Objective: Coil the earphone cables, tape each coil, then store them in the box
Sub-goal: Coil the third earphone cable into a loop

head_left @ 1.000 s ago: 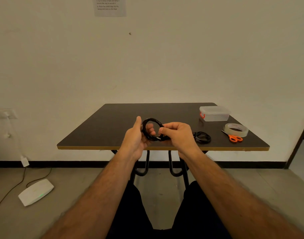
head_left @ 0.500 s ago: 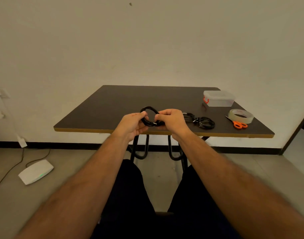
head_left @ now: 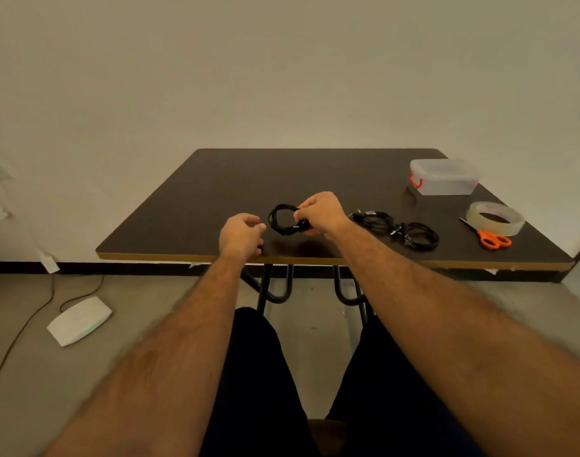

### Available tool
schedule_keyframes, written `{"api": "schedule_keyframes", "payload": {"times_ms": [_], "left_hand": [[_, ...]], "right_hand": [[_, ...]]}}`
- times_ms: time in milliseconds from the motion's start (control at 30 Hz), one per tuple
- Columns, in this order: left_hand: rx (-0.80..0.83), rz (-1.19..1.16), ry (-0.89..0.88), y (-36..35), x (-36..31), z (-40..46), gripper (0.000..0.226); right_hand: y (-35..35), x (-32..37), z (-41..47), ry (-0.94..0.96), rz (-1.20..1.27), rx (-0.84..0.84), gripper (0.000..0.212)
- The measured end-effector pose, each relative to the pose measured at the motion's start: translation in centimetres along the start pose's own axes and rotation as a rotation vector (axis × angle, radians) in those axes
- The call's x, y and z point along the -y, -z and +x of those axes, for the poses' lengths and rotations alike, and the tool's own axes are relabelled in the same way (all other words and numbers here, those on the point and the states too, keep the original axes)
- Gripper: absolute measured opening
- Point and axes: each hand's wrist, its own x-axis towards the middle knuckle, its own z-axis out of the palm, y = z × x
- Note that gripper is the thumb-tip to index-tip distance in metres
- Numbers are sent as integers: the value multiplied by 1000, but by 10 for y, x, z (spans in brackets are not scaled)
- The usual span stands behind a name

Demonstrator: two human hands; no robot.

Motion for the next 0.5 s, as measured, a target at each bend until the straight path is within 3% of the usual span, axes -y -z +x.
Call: {"api": "schedule_keyframes", "payload": {"times_ms": [267,500], "left_hand": [[-43,113,-100,-15,-23,44,31],[14,299,-106,-30,-23,79,30]], "right_hand": [[0,18,48,-15,-284,54,10],[0,8,76,-145,-277,130,15]]}}
